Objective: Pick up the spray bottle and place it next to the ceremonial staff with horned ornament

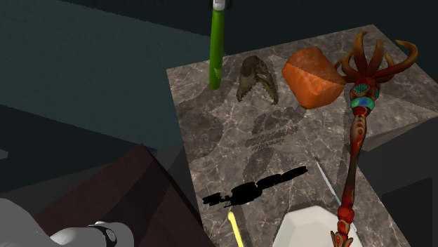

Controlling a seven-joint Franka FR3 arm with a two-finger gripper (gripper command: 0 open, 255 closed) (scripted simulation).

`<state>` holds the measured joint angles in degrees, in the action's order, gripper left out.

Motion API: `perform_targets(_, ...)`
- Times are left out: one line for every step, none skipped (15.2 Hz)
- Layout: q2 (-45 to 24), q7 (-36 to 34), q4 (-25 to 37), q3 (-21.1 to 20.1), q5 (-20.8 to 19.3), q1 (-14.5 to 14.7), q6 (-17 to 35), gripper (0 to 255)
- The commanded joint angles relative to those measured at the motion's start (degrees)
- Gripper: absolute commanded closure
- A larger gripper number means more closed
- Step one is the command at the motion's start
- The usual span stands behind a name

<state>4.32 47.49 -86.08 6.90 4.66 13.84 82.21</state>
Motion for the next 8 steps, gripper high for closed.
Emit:
perform_targets(2.75, 2.13, -3.21, 1.09, -0.45, -0.97, 0.31, 255)
perform_targets(3.93, 3.25, -4.45, 1.70, -0.69, -1.48, 0.29, 255)
perform_targets(5.06, 4.38, -5.59, 2.32, -0.96, -1.98, 0.23, 255)
perform_targets(6.13, 5.52, -6.65, 2.97, -1.25, -2.48, 0.15, 255)
perform_targets(7.15, 6.67, -7.63, 3.65, -1.56, -2.96, 0.05, 255)
perform_targets(8.11, 7.84, -8.53, 4.33, -1.88, -3.46, -0.08, 255)
perform_targets(9.02, 9.02, -9.35, 5.03, -2.22, -3.96, -0.22, 255)
perform_targets(9.88, 10.20, -10.10, 5.76, -2.58, -4.44, -0.38, 255)
